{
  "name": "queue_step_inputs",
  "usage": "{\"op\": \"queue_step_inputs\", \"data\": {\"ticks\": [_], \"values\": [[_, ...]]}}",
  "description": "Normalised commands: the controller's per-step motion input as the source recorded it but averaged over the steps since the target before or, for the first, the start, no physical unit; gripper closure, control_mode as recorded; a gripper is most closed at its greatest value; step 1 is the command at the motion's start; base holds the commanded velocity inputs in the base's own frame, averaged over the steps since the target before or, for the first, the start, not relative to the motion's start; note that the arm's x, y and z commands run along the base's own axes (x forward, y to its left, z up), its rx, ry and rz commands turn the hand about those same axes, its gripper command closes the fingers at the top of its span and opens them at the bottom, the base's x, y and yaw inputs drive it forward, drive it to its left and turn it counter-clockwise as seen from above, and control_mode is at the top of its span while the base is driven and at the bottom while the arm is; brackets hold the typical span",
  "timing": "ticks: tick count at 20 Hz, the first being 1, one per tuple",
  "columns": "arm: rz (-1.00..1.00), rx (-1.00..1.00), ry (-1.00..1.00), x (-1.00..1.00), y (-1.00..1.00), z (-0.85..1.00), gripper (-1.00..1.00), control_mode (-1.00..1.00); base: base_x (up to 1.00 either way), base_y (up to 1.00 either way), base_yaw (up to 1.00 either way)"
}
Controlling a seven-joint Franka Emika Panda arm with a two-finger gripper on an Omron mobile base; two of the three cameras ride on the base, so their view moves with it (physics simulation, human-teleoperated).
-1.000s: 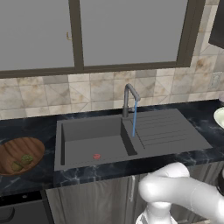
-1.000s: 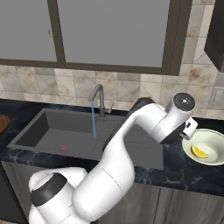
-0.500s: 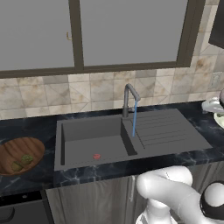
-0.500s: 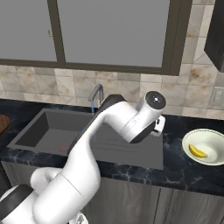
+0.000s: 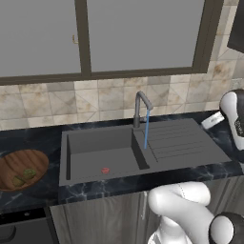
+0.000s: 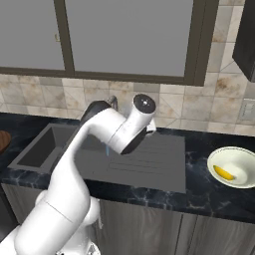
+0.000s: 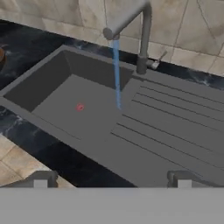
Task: Pick the kiwis from the sink and place them in one bowl. Place the lemon wedge in the other bowl. Then turn off the sink faucet.
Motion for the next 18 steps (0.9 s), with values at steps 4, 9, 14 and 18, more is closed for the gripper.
{"op": "queue_step_inputs", "data": {"ticks": [4, 9, 14, 18], "values": [[0.46, -0.38, -0.79, 0.00, 0.54, -0.09, -1.00, -1.00, 0.00, 0.00, 0.00], [0.50, -0.27, -0.71, 0.11, 0.21, -0.08, -1.00, -1.00, 0.00, 0.00, 0.00], [0.54, -0.17, -0.36, 0.55, 0.01, 0.00, -1.00, -1.00, 0.00, 0.00, 0.00], [0.12, -0.06, -0.02, 0.18, -0.05, -0.03, -1.00, -1.00, 0.00, 0.00, 0.00]]}}
